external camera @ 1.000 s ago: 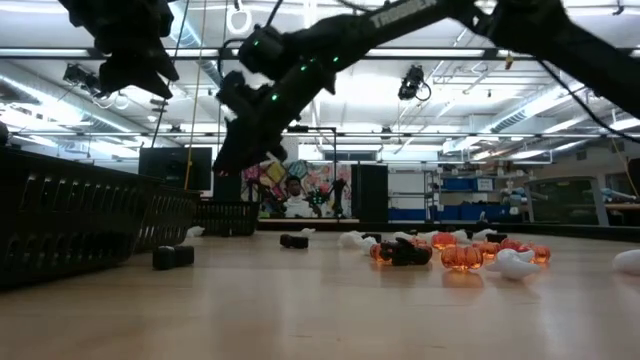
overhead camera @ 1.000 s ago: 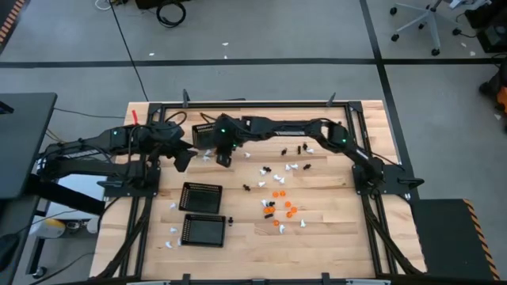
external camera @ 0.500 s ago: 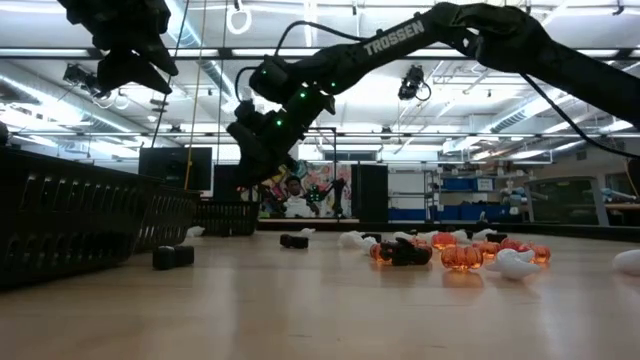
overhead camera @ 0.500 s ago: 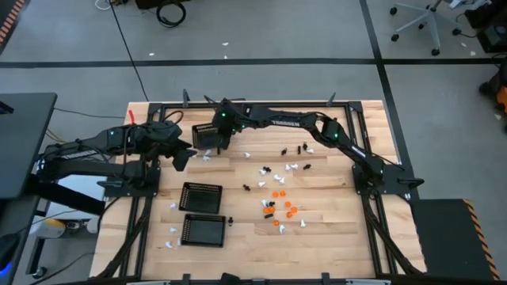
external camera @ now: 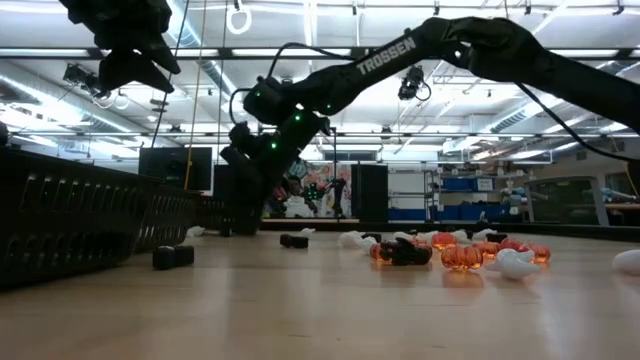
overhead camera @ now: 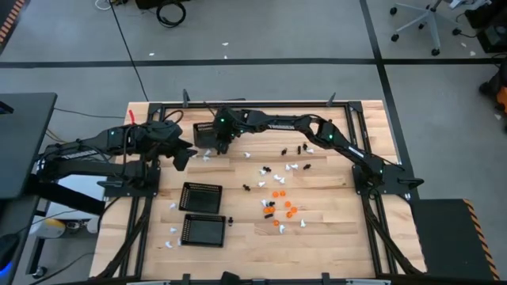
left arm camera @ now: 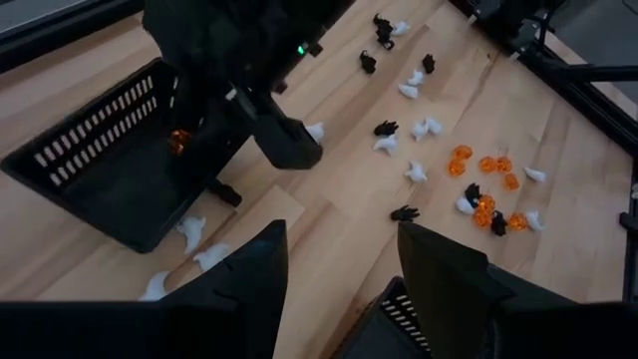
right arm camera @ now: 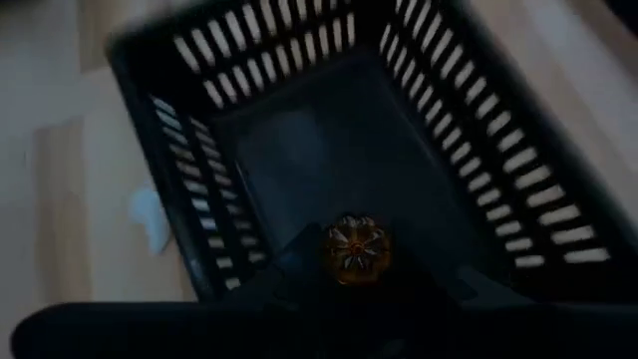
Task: Sort Halloween decoration
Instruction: Put the orange pumpkin toy into the top black bin
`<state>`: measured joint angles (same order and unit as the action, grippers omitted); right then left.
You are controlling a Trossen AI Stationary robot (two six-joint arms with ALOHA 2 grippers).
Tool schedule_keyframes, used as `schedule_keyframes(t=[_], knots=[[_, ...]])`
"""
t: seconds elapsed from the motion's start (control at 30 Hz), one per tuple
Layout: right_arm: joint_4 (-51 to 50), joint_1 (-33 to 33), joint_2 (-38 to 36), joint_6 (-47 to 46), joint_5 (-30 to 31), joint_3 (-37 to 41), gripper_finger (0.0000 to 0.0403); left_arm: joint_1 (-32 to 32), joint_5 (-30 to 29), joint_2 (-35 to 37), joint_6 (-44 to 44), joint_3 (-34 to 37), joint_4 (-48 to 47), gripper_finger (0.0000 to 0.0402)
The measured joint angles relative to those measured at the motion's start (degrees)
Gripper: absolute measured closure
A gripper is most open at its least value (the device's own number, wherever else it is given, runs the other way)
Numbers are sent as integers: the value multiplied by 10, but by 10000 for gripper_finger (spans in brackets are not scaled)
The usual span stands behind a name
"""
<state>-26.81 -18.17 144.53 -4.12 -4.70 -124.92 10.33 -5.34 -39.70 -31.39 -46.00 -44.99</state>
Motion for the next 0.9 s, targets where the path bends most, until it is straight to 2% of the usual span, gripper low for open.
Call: schedule_keyframes(t=[0.13, 0.37, 0.67, 0.9], knots=[[3, -1, -1, 13, 20, -1, 300, 0, 0, 0, -1, 0, -1, 203], [-6, -8, -1, 13, 6, -1, 297, 0, 0, 0, -1, 0, -1, 202], [-15, -8, -1, 7, -10, -1, 265, 0, 0, 0, 0, 0, -7, 202], [-22, -8, -1, 7, -15, -1, 260, 0, 0, 0, 1, 0, -8, 202]])
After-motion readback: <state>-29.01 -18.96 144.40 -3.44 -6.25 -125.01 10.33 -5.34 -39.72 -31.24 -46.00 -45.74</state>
